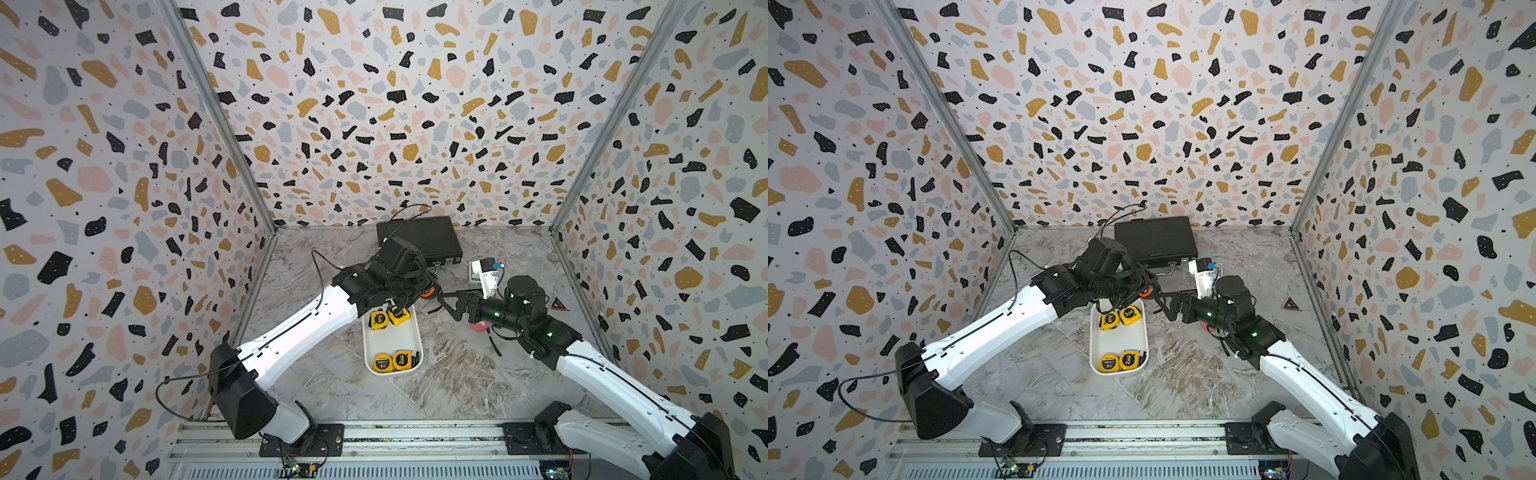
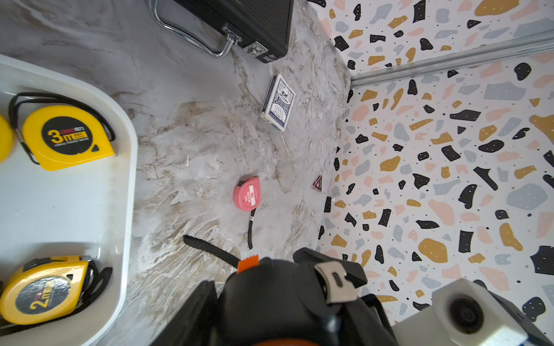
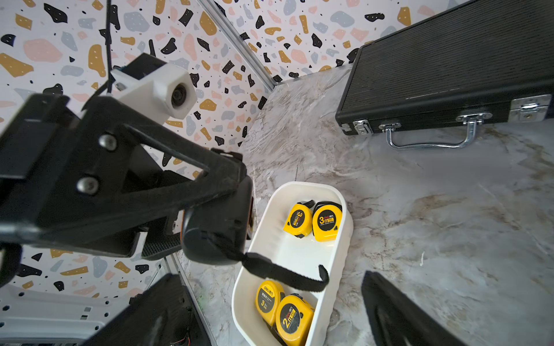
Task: Take the tape measure out of the storage box
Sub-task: Place the tape measure at the center of the board.
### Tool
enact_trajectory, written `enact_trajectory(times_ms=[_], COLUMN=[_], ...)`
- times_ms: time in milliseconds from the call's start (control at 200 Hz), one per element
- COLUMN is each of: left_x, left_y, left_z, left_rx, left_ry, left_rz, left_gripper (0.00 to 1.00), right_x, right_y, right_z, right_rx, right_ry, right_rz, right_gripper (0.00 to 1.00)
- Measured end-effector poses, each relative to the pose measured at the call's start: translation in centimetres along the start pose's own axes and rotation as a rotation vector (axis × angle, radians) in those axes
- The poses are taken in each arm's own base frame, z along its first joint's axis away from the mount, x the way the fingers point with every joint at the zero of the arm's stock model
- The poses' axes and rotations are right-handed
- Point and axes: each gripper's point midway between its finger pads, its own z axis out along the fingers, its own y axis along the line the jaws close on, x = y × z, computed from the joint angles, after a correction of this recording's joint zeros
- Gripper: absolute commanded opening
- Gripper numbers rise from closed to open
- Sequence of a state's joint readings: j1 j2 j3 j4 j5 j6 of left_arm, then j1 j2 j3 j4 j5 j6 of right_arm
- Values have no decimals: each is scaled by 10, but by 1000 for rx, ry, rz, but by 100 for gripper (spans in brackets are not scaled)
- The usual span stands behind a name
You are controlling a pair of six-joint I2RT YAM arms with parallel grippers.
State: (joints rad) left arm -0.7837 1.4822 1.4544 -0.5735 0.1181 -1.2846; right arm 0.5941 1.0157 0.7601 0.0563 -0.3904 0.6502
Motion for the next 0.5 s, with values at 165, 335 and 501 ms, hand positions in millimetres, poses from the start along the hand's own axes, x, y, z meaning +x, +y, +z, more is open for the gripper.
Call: enact_trajectory(times_ms=[165, 335, 501], left_x=[3, 10, 18], left_y=[-8, -11, -10], left_z=[3, 9, 13], left_rx=[35, 52, 62], left_ry=[20, 50, 77], left_rz=[-11, -21, -32], left_gripper=[0, 0, 0], right_x=[-2, -7, -10], right_y=[2, 4, 5], right_z=[6, 12, 14], right_rx=[-15, -30, -38], right_ry=[-3, -16, -29], right_rz=[-6, -15, -22], right_gripper=[99, 95, 76])
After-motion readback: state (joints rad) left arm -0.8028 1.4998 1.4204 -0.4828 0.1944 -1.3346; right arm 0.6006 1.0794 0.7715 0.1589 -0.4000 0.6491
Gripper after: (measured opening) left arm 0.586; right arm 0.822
